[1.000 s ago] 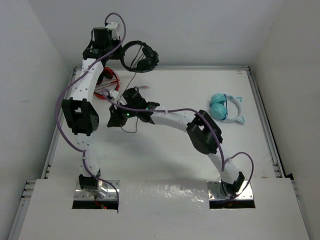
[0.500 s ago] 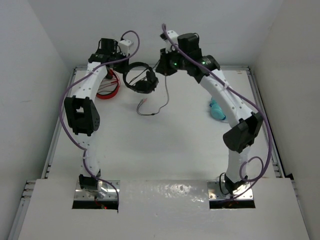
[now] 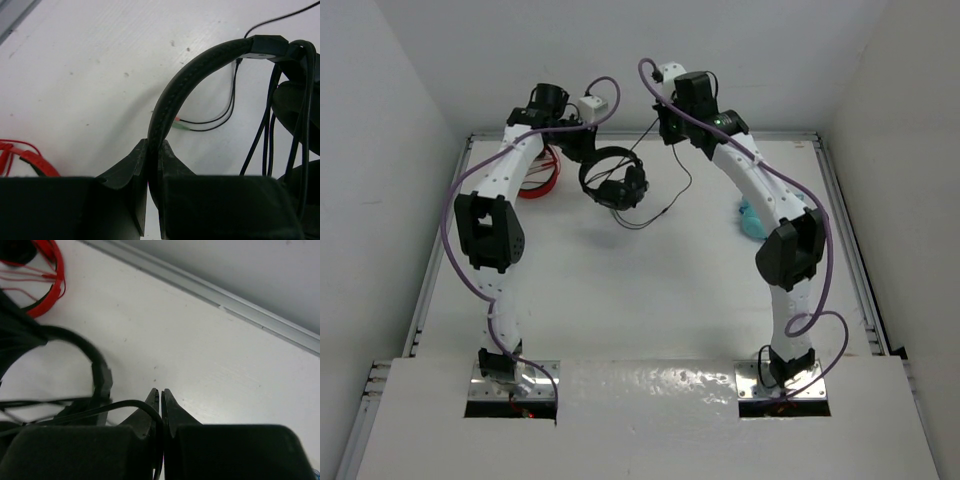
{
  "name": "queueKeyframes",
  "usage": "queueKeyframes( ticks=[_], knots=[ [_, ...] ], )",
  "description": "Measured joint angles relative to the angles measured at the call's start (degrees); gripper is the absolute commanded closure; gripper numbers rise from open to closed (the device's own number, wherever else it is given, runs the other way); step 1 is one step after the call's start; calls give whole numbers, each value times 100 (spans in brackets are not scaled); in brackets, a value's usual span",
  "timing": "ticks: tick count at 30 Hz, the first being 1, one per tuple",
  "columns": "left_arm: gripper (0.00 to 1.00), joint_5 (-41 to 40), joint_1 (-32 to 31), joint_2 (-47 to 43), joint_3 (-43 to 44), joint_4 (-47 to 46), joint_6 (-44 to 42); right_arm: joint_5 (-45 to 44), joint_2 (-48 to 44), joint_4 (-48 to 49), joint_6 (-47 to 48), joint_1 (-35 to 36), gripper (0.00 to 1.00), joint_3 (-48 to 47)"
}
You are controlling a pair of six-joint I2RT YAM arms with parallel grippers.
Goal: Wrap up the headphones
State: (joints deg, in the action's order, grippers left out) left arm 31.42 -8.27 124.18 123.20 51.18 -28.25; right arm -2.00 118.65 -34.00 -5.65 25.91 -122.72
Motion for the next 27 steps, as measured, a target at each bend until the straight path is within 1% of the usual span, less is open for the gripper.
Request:
queueKeyframes(
  ticks=[4, 5, 7, 11, 14, 16, 17, 18, 20, 21, 24, 27],
  knots=[
    [100, 382, -4, 0, 249, 212, 52, -151, 168, 522, -164, -66, 100, 28],
    [100, 472, -4, 0, 345, 247, 85, -195, 216, 697, -212, -61, 95, 57],
    [100, 695, 0, 0, 610, 306, 181, -286, 269, 1045, -291, -59, 91, 210],
    [100, 1045, 13, -2, 1239, 446, 527, -313, 260, 1937, -424, -122, 85, 1126],
    [100, 1178, 31, -4, 1792, 433, 929, -35, 264, 2564, -586, -146, 84, 1956],
    [100, 1244, 42, -9, 2135, 411, 1198, 212, 293, 2994, -780, -149, 79, 2404],
    [100, 1263, 50, -11, 2293, 387, 1318, 328, 306, 3250, -890, -153, 75, 2601],
    [100, 1274, 50, -13, 2441, 348, 1425, 431, 323, 3539, -1027, -153, 68, 2774],
    [100, 1274, 52, -33, 2664, 273, 1598, 546, 348, 4085, -1285, -153, 60, 3053],
    [100, 1268, 52, -44, 2736, 240, 1670, 564, 372, 4317, -1377, -153, 51, 3132],
    [100, 1270, 52, -55, 2918, 111, 1873, 549, 522, 4878, -1567, -151, 44, 3156],
    [100, 1279, 74, -55, 2983, -44, 2052, 553, 645, 5121, -1683, -151, 38, 3167]
  ],
)
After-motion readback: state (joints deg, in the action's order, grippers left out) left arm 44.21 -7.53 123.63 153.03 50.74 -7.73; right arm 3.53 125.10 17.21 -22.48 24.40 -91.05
